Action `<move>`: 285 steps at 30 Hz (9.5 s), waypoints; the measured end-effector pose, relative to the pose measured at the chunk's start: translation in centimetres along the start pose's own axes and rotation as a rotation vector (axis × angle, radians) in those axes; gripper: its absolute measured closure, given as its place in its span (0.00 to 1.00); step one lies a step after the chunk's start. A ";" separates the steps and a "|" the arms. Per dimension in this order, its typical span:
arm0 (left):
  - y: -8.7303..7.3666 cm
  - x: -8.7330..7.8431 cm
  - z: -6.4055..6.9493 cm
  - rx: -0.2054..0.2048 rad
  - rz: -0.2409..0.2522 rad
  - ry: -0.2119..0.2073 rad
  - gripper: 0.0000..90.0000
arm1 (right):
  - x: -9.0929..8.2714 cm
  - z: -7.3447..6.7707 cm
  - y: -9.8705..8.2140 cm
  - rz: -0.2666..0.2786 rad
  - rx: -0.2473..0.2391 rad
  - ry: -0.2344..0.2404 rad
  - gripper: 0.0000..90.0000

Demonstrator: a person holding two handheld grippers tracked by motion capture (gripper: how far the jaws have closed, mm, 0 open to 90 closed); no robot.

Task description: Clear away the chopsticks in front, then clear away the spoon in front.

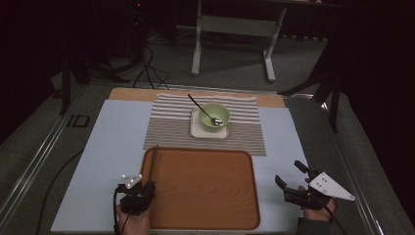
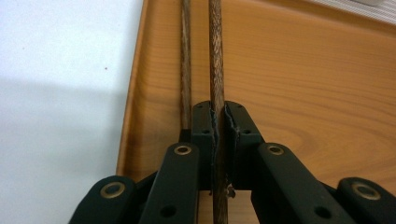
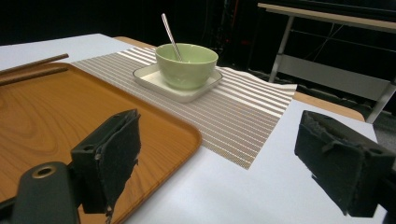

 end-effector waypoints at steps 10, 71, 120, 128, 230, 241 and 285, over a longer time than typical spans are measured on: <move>0.1 0.2 0.0 0.009 -0.007 0.011 0.91 | 0.0 0.0 0.0 -0.001 0.001 0.000 0.15; 6.0 -0.4 2.6 0.151 0.137 -0.138 0.64 | -0.1 0.1 0.0 0.001 0.003 -0.005 0.15; 16.8 0.2 7.1 0.292 0.237 -0.256 0.57 | 0.0 0.2 -0.1 0.001 0.001 -0.003 0.15; 18.4 1.8 8.1 0.339 0.215 -0.258 0.58 | -0.1 0.2 -0.1 0.003 0.003 -0.004 0.15; 21.1 18.5 13.4 0.244 0.060 -0.219 0.53 | -0.1 1.0 -0.2 0.033 0.036 -0.024 0.15; 20.7 19.7 14.6 0.237 0.037 -0.230 0.63 | 0.0 1.3 -0.3 0.036 0.045 -0.023 0.15; 20.3 15.0 18.4 0.320 0.114 -0.380 1.00 | 0.2 1.0 -0.2 0.032 0.030 -0.014 0.15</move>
Point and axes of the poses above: each handheld gripper's, and its own axes: x roughly forward along the jaws, y roughly out of its top, z roughly to its right, the point moved 2 cm from there along x, roughly forward along the jaws, and after that the axes turned 10 degrees about -x, right-handed, at the moved point
